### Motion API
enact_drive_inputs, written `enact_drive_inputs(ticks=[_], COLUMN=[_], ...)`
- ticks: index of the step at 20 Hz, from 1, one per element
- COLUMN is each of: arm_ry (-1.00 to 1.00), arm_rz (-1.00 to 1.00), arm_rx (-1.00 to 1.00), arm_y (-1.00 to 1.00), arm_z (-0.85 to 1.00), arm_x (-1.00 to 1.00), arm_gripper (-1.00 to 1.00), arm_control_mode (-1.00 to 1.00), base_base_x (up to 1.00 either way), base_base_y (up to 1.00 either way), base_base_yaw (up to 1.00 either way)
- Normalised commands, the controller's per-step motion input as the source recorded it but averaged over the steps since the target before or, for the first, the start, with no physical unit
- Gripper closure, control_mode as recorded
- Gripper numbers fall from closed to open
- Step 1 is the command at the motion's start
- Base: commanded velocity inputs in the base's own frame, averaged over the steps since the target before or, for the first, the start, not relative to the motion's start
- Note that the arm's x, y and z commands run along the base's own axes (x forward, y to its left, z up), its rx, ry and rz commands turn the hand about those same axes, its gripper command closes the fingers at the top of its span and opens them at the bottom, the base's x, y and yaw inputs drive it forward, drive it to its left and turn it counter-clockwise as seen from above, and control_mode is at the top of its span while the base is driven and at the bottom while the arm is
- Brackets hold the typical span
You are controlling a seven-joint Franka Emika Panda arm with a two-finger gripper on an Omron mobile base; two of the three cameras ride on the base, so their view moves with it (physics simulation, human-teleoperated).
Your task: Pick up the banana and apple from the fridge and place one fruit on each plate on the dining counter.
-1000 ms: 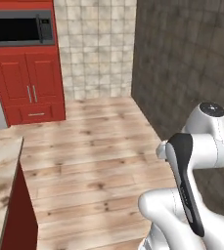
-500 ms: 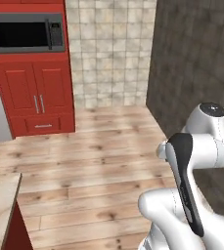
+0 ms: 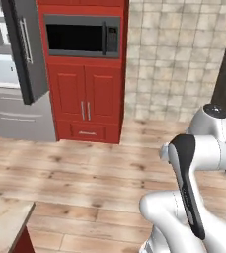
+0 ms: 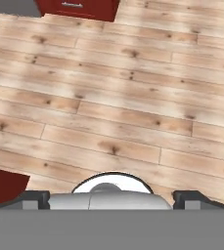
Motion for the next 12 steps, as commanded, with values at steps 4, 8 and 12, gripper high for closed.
enact_drive_inputs(ticks=[4, 8, 12], arm_ry=[0.0, 0.0, 0.0], arm_rz=[0.0, 0.0, 0.0], arm_rx=[0.0, 0.0, 0.0], arm_y=[0.0, 0.0, 0.0], arm_z=[0.0, 0.0, 0.0], arm_x=[0.0, 0.0, 0.0], arm_gripper=[-1.0, -1.0, -1.0], arm_control_mode=[1.0, 1.0, 1.0], base_base_x=[0.85, 0.55, 0.37], base_base_y=[-0.29, -0.3, -0.33], base_base_yaw=[0.69, 0.8, 0.82])
